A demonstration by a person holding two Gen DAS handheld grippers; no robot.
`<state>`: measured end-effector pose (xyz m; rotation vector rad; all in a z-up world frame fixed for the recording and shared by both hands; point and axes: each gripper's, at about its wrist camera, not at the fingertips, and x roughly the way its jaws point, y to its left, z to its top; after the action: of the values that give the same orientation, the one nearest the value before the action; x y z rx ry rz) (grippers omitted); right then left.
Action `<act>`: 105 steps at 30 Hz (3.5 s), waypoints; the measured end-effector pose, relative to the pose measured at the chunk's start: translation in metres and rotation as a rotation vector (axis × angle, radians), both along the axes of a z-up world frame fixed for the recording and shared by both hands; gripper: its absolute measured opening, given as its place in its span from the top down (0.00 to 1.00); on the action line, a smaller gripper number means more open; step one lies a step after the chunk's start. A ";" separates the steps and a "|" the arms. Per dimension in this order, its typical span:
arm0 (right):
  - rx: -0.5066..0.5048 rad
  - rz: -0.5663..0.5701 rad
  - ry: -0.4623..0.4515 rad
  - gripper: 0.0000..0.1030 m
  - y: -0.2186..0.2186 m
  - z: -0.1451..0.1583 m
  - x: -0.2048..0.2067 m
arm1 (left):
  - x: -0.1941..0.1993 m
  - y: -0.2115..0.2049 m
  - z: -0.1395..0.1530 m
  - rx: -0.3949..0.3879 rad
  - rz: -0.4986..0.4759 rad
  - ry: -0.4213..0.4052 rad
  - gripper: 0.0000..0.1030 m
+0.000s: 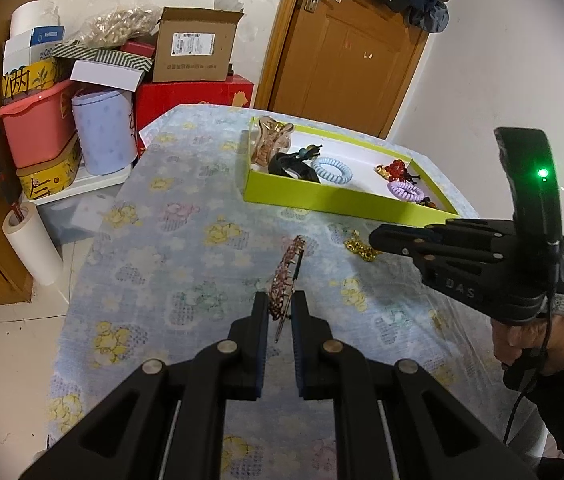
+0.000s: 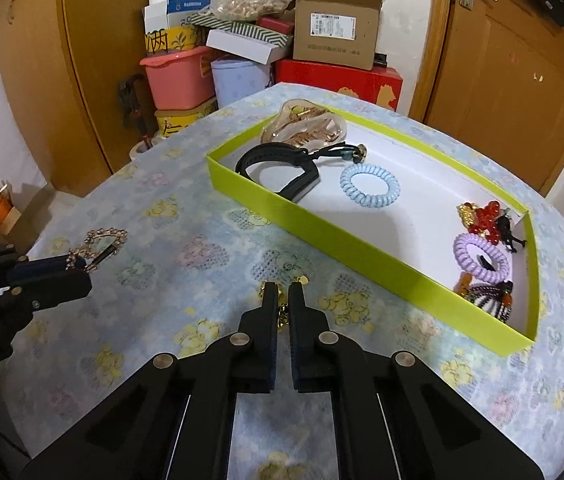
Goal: Organize jewelry
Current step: 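Grasp the gold chain with the right gripper and lift it, then carry the pink clip with left while right carries the gold chain into the box, open both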
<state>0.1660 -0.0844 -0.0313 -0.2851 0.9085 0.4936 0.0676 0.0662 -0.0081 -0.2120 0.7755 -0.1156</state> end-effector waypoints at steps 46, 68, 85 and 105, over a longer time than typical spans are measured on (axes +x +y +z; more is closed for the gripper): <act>0.078 0.041 -0.009 0.96 -0.013 0.027 -0.017 | -0.003 -0.008 0.008 -0.006 -0.013 0.006 0.89; 0.182 0.049 -0.166 0.96 -0.044 0.130 -0.028 | 0.031 -0.036 0.056 0.047 -0.071 -0.023 0.89; 0.199 -0.027 -0.209 0.96 -0.069 0.152 0.031 | 0.106 -0.064 0.057 0.068 -0.149 -0.011 0.89; 0.194 -0.104 -0.017 0.96 -0.086 0.061 0.079 | 0.159 -0.081 0.014 0.095 -0.193 0.087 0.89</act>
<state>0.2445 -0.1702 0.0297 -0.0656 0.8477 0.4787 0.2265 -0.0147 0.0057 -0.0522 0.8856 -0.2527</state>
